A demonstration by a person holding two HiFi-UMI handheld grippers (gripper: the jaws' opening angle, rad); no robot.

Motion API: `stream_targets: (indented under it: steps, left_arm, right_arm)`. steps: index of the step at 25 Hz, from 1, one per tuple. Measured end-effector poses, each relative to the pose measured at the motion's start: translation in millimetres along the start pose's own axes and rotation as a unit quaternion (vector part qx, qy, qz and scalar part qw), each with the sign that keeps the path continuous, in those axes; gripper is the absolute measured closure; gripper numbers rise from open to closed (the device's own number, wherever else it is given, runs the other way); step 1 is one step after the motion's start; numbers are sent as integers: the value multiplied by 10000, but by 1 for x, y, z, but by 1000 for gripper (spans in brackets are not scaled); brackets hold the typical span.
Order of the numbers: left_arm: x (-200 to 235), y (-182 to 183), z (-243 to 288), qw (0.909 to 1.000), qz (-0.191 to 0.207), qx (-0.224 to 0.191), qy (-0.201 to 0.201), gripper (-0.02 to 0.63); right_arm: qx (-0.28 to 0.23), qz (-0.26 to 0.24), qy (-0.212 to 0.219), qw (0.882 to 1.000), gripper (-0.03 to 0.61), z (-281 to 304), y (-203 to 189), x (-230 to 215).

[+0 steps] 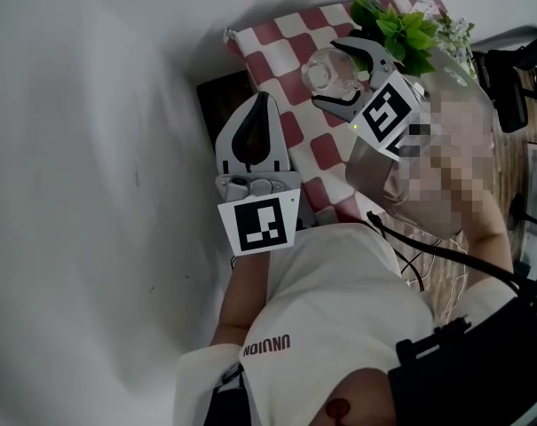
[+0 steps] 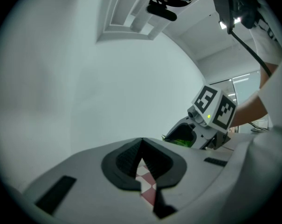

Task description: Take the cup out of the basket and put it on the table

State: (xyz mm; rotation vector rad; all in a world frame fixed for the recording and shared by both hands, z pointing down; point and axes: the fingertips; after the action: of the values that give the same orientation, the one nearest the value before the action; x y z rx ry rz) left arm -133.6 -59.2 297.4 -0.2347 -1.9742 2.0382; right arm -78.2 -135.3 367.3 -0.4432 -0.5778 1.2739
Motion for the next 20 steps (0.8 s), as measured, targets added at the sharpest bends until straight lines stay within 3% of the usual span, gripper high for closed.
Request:
stream_targets:
  steps: [20]
  left_arm:
    - [13,-13,17,9999,-31,70,86,604]
  right_arm:
    - [259,5,450,9987,170,59,-10,-6]
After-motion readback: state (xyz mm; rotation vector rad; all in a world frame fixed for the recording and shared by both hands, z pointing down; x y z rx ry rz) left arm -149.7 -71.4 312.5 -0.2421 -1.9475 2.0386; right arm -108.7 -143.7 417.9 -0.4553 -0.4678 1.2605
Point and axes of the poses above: the fingertips, and each gripper's own axes: z forward along the fingers, x to its left, y out of its top, and after that the axes turned 11 degrees about y, right-handed
